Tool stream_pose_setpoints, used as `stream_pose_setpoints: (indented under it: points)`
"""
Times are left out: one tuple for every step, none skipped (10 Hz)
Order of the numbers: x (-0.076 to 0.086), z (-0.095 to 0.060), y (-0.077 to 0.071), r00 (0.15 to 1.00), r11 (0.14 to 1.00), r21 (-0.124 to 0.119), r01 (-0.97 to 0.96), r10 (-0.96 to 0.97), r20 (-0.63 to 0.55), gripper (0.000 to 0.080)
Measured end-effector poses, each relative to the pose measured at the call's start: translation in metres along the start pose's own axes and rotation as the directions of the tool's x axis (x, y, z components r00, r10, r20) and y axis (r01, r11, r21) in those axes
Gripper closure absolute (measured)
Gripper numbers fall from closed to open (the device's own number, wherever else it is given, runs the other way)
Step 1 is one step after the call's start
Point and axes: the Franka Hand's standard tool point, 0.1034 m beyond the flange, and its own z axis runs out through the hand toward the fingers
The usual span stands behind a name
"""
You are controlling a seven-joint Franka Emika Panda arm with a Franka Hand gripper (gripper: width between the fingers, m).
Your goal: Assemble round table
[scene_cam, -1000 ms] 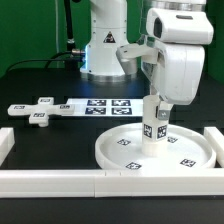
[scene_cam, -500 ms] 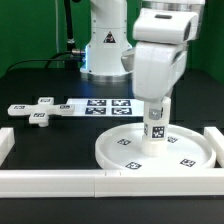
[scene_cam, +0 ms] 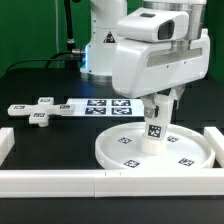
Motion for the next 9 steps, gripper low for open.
stream_pose_setpoints:
  points:
    - [0.0, 0.0, 0.0, 0.996, 0.996, 0.002, -0.088, 0.088, -0.005, 0.0387]
    - [-0.002, 0.0, -0.001, 0.983, 0.983, 0.004, -0.182, 0.182, -0.023, 0.0387]
    - [-0.005, 0.0, -0.002, 0.948, 0.949, 0.017, -0.316, 0.316, -0.029, 0.0387]
    - [-0.007, 0.001, -0.001, 0.905, 0.906, 0.029, -0.422, 0.423, -0.036, 0.0387]
    - [-0.008, 0.001, 0.0, 0.874, 0.875, 0.033, -0.484, 0.485, -0.038, 0.0387]
    - [-0.009, 0.001, 0.002, 0.798, 0.799, 0.054, -0.599, 0.601, -0.04, 0.0387]
    - [-0.01, 0.002, 0.003, 0.753, 0.754, 0.067, -0.654, 0.657, -0.042, 0.0387]
    - [-0.01, 0.002, 0.003, 0.724, 0.725, 0.071, -0.686, 0.689, -0.038, 0.0387]
    - [-0.01, 0.002, 0.003, 0.672, 0.672, 0.076, -0.737, 0.74, -0.032, 0.0387]
